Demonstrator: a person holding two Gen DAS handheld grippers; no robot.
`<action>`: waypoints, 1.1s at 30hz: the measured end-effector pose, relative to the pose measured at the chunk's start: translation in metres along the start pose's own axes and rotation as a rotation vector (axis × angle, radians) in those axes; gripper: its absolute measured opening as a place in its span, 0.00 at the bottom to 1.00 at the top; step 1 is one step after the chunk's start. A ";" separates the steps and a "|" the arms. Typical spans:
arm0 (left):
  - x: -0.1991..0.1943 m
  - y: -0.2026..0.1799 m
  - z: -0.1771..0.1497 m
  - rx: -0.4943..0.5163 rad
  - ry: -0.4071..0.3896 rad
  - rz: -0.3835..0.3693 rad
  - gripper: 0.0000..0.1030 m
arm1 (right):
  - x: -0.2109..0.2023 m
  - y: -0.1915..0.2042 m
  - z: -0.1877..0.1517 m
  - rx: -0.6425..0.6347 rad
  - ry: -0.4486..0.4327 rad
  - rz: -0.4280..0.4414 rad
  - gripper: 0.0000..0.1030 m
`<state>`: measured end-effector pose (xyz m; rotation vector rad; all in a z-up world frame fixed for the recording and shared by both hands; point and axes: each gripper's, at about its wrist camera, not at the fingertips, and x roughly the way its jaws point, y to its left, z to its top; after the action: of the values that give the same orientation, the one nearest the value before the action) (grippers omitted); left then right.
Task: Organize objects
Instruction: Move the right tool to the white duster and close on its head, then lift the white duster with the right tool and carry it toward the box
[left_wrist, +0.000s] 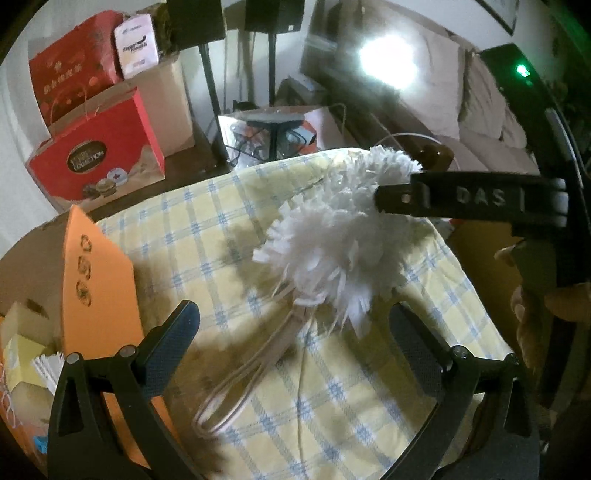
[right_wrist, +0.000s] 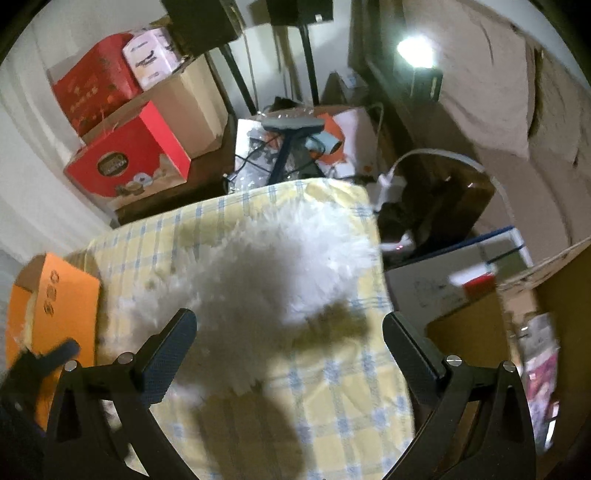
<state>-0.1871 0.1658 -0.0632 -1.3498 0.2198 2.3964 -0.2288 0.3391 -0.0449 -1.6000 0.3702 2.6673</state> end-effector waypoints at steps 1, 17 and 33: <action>0.002 -0.001 0.002 -0.001 -0.003 0.002 1.00 | 0.004 -0.001 0.003 0.014 0.010 0.016 0.94; 0.050 0.005 0.010 -0.103 0.036 -0.109 0.44 | 0.035 0.010 0.008 0.016 0.045 0.109 0.35; -0.016 -0.010 0.032 -0.044 -0.076 -0.138 0.11 | -0.020 0.013 0.019 -0.002 -0.056 0.153 0.10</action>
<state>-0.2011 0.1813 -0.0326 -1.2477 0.0517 2.3439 -0.2376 0.3331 -0.0162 -1.5531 0.5085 2.8168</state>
